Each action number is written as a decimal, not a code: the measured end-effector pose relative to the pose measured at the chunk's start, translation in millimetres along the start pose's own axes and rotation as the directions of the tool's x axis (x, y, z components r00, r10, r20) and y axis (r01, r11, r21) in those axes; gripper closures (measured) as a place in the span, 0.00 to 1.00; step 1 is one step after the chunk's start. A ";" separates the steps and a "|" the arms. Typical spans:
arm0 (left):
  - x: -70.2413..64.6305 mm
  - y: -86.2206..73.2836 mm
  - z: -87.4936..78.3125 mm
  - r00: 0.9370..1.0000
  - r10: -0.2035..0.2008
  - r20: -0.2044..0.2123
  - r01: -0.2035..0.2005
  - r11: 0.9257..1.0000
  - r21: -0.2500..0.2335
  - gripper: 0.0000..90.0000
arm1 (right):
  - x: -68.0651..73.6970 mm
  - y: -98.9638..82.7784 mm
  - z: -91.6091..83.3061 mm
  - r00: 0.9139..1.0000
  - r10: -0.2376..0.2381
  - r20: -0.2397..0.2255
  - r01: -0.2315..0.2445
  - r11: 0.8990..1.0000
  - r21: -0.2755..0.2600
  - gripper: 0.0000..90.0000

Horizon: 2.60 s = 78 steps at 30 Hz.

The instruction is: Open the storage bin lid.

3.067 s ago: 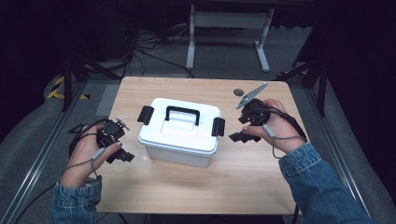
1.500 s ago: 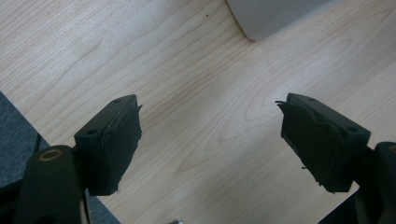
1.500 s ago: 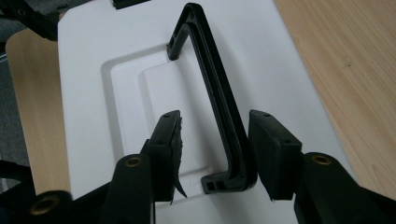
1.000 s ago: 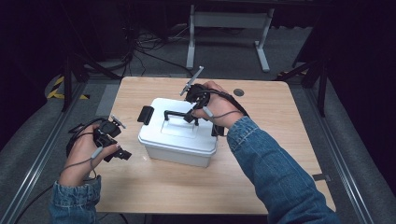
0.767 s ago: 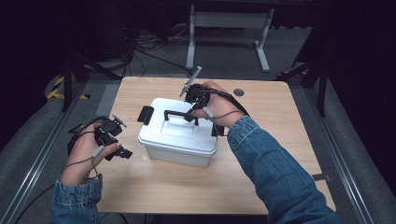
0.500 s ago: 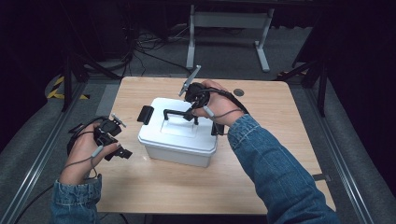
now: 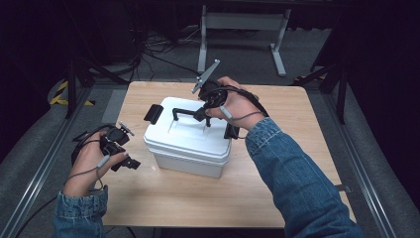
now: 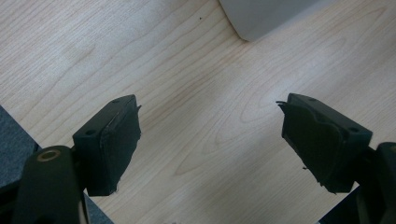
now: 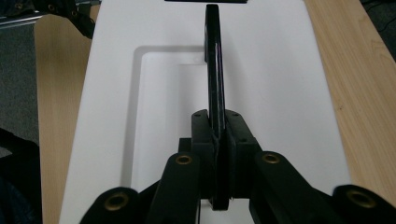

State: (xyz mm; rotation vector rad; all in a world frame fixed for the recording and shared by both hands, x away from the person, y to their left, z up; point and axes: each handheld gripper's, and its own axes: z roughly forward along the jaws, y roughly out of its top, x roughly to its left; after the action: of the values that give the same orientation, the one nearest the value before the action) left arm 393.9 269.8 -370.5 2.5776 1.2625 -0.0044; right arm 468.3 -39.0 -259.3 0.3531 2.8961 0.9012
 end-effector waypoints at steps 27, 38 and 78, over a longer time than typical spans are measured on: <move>-1.0 1.8 2.1 1.000 0.006 -0.002 -0.006 1.000 0.012 0.22 | -21.2 -57.5 -78.1 0.979 0.153 0.134 -0.146 0.988 -0.058 0.94; -1.9 2.0 1.9 1.000 0.006 -0.005 -0.006 1.000 0.015 0.22 | -38.2 -96.6 -105.4 0.949 0.251 0.193 -0.241 0.968 -0.075 0.94; -0.8 2.4 3.7 1.000 -0.005 -0.006 0.005 1.000 0.016 0.22 | -85.1 -214.2 -88.1 0.823 0.502 0.266 -0.500 0.862 -0.081 0.94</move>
State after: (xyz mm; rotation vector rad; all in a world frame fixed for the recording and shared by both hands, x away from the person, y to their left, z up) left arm 395.7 266.9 -373.4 2.5904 1.2757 -0.0087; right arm 496.1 -279.4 -307.4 1.1840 2.5653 0.8299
